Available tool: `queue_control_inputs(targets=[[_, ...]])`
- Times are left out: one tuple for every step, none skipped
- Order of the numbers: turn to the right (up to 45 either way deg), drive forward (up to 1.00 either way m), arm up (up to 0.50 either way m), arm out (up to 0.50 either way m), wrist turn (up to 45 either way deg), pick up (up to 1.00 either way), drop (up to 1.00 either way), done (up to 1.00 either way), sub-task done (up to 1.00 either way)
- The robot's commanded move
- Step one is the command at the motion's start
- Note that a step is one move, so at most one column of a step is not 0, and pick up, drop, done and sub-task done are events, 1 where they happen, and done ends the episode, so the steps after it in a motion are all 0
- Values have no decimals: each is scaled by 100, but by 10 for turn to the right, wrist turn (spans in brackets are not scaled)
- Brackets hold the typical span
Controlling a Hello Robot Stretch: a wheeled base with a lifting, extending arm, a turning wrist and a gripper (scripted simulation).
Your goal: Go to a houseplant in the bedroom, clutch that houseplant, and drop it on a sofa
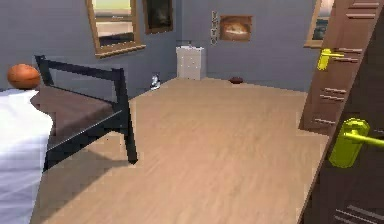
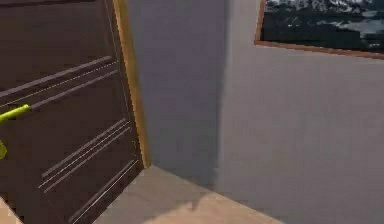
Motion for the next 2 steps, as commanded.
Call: queue_control_inputs(targets=[[0,90,0,0,0,0,0,0,0],[60,0,0,0,0,0,0,0,0]])
